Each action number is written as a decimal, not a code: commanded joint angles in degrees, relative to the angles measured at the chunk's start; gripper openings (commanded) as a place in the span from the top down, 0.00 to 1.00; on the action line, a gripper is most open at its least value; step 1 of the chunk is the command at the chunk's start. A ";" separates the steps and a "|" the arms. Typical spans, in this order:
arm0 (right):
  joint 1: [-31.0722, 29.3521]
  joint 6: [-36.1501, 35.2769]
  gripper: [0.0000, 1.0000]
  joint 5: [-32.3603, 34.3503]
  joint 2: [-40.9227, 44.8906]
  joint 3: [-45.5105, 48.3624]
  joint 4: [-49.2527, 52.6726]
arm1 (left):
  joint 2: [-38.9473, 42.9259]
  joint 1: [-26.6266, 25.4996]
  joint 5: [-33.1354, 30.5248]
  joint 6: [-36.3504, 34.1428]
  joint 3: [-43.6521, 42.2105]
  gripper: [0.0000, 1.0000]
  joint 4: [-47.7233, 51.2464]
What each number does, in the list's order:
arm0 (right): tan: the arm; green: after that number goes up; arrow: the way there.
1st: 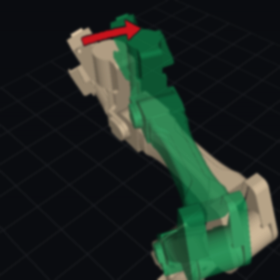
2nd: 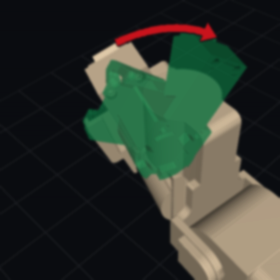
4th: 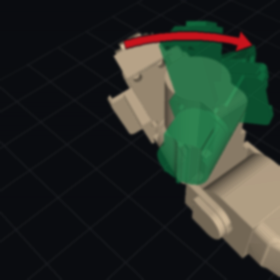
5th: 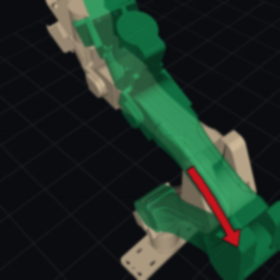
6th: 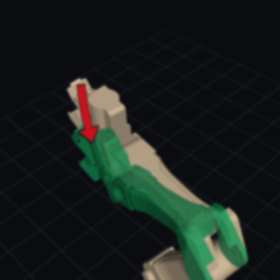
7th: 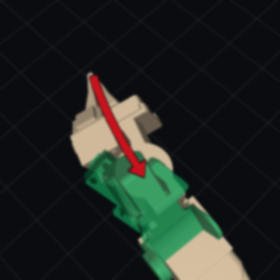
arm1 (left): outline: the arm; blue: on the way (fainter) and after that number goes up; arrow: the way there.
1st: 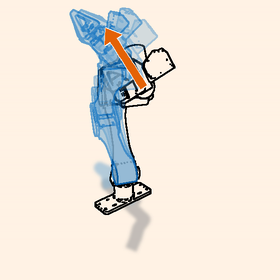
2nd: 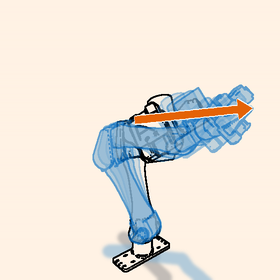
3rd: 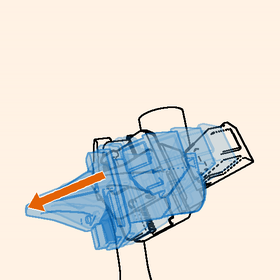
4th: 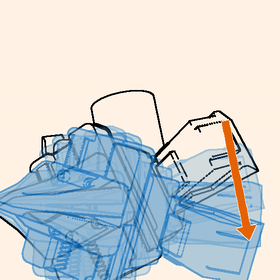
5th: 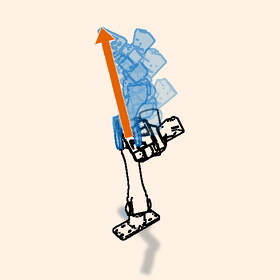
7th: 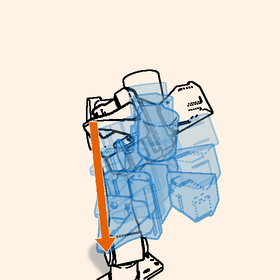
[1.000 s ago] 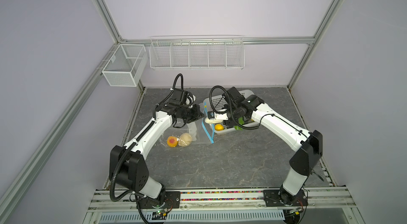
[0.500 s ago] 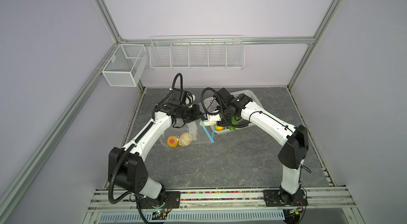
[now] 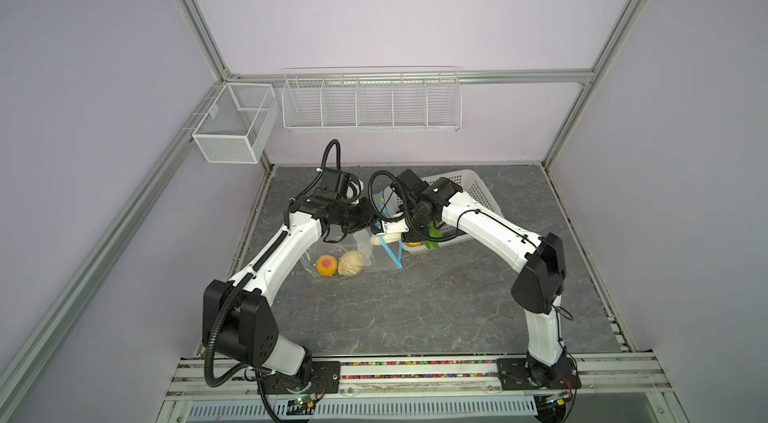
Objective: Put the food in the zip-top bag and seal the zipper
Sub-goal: 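Open the right gripper to release the cucumber inside the bag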
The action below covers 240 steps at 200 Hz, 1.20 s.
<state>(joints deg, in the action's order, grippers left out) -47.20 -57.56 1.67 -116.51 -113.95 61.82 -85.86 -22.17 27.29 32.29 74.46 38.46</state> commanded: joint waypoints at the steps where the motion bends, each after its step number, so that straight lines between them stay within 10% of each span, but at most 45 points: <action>1: -1.43 0.24 0.56 -0.45 -2.86 -2.64 0.32 | 2.06 -0.91 2.25 -0.21 -0.36 1.00 -0.97; 179: -3.27 0.26 0.39 -2.60 -5.01 -5.30 -2.11 | 2.94 -0.86 2.47 1.02 -1.61 1.00 -1.94; 240: 1.79 23.02 0.40 -19.95 9.09 7.69 -19.56 | 3.07 -0.80 2.31 0.85 -1.59 1.00 -1.65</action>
<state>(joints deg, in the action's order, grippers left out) -49.10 -50.35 -7.20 -116.09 -112.46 56.55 -84.53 -22.20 28.29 34.11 73.43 35.53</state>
